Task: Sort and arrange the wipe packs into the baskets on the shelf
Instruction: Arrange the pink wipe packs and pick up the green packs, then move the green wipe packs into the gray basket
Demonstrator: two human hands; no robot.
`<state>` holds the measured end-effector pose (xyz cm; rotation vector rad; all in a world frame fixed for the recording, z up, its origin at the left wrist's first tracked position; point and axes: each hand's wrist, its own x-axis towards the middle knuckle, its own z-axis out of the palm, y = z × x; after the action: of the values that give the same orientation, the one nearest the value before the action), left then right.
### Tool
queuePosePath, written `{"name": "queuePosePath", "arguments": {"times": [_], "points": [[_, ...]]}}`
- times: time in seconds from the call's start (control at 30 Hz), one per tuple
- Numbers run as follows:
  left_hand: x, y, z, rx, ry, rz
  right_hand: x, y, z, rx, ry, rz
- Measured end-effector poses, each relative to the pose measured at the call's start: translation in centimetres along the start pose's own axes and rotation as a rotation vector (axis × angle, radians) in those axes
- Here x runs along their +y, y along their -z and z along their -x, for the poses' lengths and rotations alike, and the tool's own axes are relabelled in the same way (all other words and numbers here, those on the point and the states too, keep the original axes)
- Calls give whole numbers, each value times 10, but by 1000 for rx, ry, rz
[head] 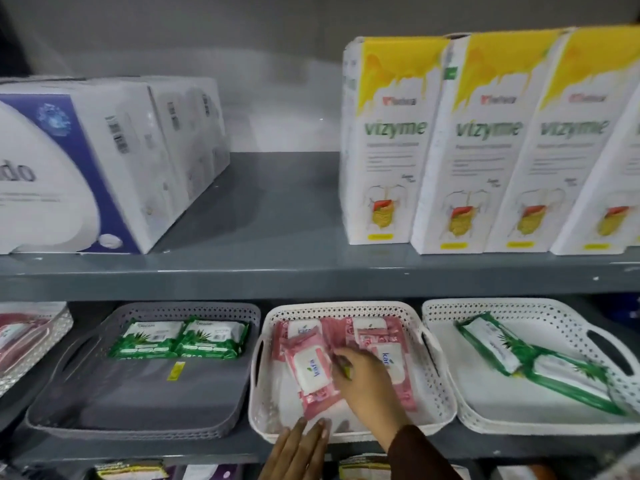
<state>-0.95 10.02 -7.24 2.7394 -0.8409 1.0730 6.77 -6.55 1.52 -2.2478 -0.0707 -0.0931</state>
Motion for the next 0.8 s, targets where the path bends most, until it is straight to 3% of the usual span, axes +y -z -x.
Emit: {"name": "queuePosePath", "arguments": {"times": [0.13,0.23,0.3,0.43,0.5,0.67,0.8], "points": [[32,-18,-24,56,-72,-125,36,66,5,349,-13,-1],[59,-30,-42,57,-132,-138,86,122,6,482,-146,110],[78,-35,-52,33,-148,-129,121,154,-1,472,-294,319],[106,-47,-72,14,-207,-197,164,193,-16,261,-620,515],[110,-47,-81,-21,-180,-282,172,195,-19,163,-635,607],[97,-68,-70,294,-194,-422,181,177,-12,173,-595,570],[62,-63,-56,196,-127,-454,174,182,-1,292,-609,372]]}}
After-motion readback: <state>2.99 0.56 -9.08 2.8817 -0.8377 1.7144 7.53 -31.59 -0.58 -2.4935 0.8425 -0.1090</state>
